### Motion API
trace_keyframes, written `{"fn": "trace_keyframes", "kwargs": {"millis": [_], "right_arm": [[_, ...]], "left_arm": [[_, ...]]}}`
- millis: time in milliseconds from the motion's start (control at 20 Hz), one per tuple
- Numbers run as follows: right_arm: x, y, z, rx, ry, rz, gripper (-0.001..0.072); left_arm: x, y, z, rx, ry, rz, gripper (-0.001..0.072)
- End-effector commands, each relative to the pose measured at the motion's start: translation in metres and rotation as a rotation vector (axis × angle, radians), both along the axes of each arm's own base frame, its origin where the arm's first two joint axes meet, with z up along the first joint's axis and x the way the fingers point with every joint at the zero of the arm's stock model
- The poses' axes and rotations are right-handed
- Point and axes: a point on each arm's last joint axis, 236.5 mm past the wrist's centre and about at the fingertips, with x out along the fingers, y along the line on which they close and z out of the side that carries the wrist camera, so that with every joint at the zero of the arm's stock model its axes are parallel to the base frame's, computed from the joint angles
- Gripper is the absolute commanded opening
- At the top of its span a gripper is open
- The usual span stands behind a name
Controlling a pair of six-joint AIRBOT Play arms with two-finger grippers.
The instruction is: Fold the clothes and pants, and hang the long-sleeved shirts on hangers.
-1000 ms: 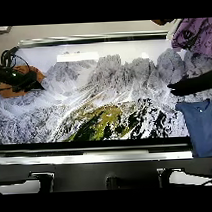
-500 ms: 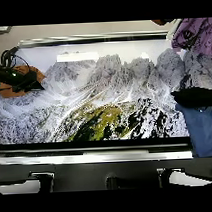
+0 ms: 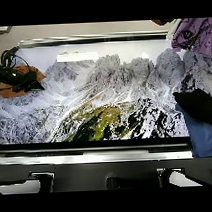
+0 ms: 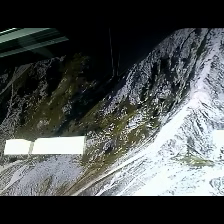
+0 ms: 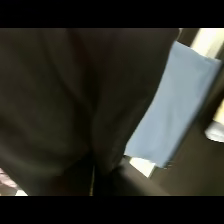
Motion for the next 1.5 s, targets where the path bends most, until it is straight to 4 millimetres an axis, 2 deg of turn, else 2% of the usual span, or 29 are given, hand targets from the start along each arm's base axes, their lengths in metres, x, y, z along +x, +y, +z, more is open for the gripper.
{"fn": "trace_keyframes", "kwargs": {"millis": [0, 100, 250, 400, 800, 1050, 1100, 1150, 1200, 1350, 1400, 1450], "right_arm": [[-0.046, 0.002, -0.032, -0.023, 0.154, -0.007, 0.0033], [-0.063, 0.006, -0.047, -0.018, 0.213, -0.019, 0.0033], [-0.078, 0.009, -0.066, -0.015, 0.271, -0.015, 0.0033], [-0.087, 0.002, -0.073, -0.046, 0.308, -0.006, 0.0034], [-0.089, -0.011, -0.071, -0.104, 0.326, 0.017, 0.0033], [-0.092, -0.009, -0.071, -0.097, 0.342, 0.018, 0.0035], [-0.095, -0.009, -0.07, -0.098, 0.352, 0.015, 0.0054], [-0.097, -0.01, -0.068, -0.101, 0.363, 0.012, 0.0128], [-0.1, -0.012, -0.065, -0.113, 0.38, 0.01, 0.0152], [-0.11, -0.022, -0.056, -0.16, 0.435, 0.008, 0.0153], [-0.112, -0.025, -0.053, -0.174, 0.446, 0.008, 0.0203], [-0.113, -0.027, -0.051, -0.18, 0.457, 0.023, 0.0332]], "left_arm": [[0.002, 0.0, 0.001, 0.001, -0.01, 0.001, 0.0021], [0.002, 0.0, 0.001, 0.001, -0.011, 0.001, 0.0021], [0.002, 0.0, 0.001, 0.001, -0.011, 0.001, 0.0021], [0.002, 0.0, 0.001, 0.001, -0.012, 0.001, 0.0021], [0.002, 0.0, 0.001, 0.001, -0.012, 0.001, 0.002], [0.002, 0.0, 0.001, 0.001, -0.012, 0.001, 0.0021], [0.002, 0.0, 0.001, 0.001, -0.012, 0.001, 0.0021], [0.002, 0.0, 0.001, 0.001, -0.012, 0.001, 0.0021], [0.002, 0.0, 0.001, 0.001, -0.012, 0.001, 0.002], [0.002, 0.0, 0.001, 0.001, -0.012, 0.001, 0.0021], [0.002, 0.0, 0.001, 0.001, -0.011, 0.001, 0.0021], [0.002, 0.0, 0.001, 0.001, -0.012, 0.001, 0.0021]]}}
